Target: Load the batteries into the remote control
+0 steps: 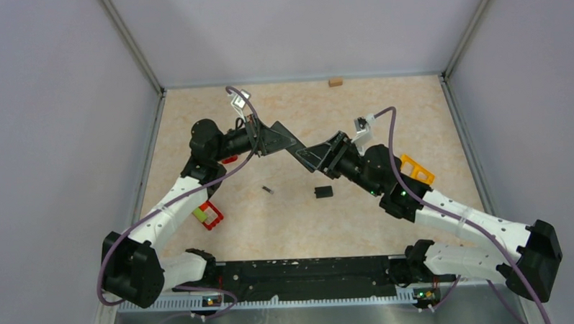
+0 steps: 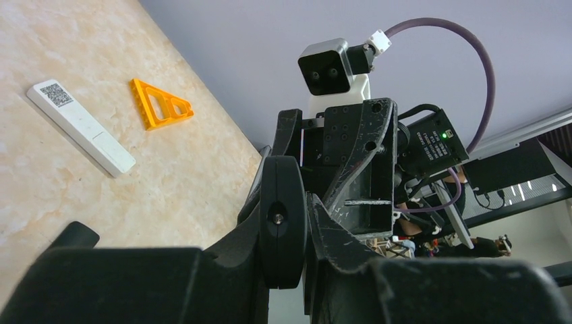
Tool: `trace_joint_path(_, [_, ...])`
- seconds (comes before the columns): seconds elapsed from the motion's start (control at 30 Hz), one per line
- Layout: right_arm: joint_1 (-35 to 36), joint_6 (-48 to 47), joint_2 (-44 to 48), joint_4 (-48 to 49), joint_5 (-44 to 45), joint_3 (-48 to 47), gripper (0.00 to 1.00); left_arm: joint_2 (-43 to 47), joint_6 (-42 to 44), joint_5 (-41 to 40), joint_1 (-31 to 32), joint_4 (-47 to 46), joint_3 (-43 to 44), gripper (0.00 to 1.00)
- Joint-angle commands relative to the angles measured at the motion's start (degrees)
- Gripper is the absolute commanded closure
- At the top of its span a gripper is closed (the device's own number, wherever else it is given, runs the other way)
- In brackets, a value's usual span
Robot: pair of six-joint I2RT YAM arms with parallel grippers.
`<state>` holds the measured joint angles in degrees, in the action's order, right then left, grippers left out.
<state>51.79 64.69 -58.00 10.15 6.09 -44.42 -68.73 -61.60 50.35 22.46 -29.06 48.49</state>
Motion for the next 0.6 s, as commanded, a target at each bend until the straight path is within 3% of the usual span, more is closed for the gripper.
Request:
trace_joint_path(0.0, [-0.7,0.5,0.0,2.4,-0.7,-1.6,0.46,1.1,0.8,0.4,-0.2,-2.0,0.6,1.00])
trace_joint_path(0.57, [-0.7,0.5,0.3,1.8,-0.8,-1.1,0.55,1.1,-0.1,-0.6,-0.2,-1.8,1.0,1.00])
